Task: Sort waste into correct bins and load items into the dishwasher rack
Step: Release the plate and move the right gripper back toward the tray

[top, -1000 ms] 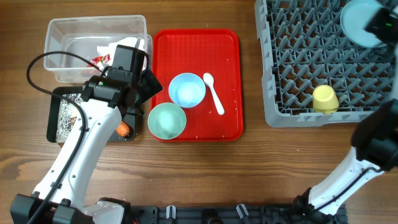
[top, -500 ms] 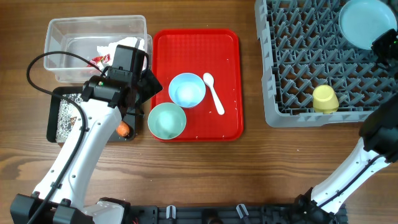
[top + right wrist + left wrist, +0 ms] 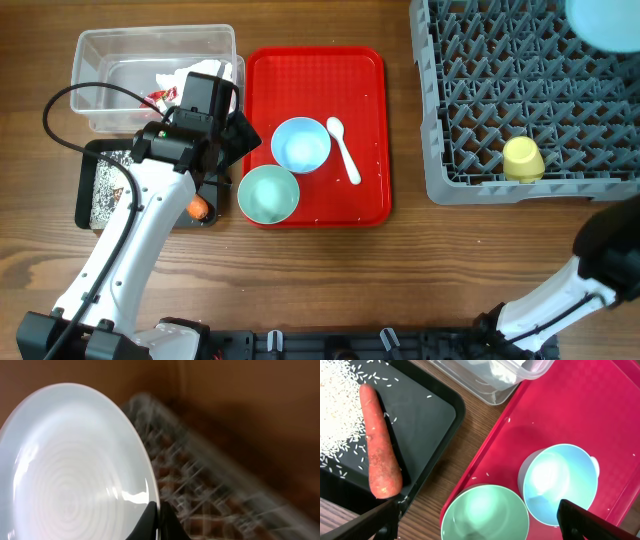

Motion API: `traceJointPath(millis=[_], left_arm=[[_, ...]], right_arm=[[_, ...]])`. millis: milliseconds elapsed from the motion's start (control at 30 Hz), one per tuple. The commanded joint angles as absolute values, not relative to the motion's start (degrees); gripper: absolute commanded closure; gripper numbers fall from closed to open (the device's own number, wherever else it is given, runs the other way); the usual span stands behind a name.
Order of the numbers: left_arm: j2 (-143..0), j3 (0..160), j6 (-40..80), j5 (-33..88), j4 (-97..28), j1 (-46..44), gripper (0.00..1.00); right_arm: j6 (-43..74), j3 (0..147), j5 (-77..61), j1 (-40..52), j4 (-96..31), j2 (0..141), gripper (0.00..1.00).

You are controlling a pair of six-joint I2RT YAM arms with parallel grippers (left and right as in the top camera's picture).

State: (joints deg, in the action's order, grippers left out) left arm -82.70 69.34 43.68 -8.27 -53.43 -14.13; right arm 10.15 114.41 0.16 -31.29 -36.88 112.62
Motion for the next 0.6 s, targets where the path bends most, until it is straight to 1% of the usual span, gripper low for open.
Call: traceJointPath(millis=[0, 100, 167, 367, 567], left_arm=[[-83.2, 69.3, 44.0, -9.0, -53.5, -14.0, 0.00], [-83.2, 69.3, 44.0, -9.0, -53.5, -14.0, 0.00], [-83.2, 69.3, 44.0, -9.0, -53.5, -14.0, 0.00], [-83.2, 69.3, 44.0, -9.0, -53.5, -14.0, 0.00], [-83.2, 69.3, 44.0, -9.0, -53.5, -14.0, 0.00]], right_arm=[[-7.9, 114.8, 19.7, -23.7, -36.6, 110.6, 0.96], [-21.4, 114.7, 32.8, -17.0, -34.9, 111.1, 0.96], [-29.4, 114.7, 33.3, -14.8, -32.3, 111.2, 0.96], [-45.5, 114.7, 33.3, -14.7, -28.6, 113.1, 0.96], [-47.8, 114.7, 33.7, -14.6, -27.4, 119.5, 0.96]])
